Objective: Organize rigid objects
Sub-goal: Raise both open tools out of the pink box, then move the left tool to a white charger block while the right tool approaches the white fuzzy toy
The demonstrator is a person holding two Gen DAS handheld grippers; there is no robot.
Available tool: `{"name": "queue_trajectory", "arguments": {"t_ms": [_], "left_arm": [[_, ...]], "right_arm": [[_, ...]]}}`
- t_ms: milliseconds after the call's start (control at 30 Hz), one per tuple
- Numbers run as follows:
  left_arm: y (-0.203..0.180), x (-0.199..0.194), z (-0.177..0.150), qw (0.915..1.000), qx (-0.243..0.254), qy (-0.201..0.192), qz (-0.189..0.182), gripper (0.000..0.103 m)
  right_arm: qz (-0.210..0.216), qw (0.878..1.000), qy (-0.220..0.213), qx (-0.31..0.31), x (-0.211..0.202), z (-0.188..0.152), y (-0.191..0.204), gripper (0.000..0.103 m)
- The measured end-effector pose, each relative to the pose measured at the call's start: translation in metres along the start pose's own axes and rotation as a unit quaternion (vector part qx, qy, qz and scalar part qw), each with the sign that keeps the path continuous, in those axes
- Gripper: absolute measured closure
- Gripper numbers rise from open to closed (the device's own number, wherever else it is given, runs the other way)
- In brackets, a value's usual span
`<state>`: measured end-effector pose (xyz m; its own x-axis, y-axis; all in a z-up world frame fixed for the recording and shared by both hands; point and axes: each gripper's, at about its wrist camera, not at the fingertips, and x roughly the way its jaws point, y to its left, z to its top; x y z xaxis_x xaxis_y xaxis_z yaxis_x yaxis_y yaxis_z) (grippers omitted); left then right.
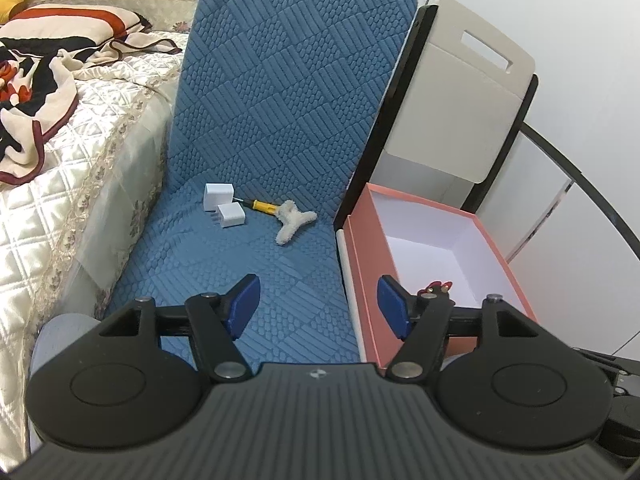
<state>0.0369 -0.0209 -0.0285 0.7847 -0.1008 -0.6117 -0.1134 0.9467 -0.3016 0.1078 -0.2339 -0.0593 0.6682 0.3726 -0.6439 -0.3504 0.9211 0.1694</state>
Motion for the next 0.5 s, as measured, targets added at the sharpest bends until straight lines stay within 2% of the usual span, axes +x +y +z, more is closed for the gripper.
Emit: {"name": "queue_trajectory", "arguments": {"t_ms": [500], "left_arm": [[0.04,0.063,0.023,0.9996,-0.023,0.005,0.015,0.032]], "right_arm": [[-0.005,1.0,0.019,-0.003,0.066,0.011,0.006,0.076]]}}
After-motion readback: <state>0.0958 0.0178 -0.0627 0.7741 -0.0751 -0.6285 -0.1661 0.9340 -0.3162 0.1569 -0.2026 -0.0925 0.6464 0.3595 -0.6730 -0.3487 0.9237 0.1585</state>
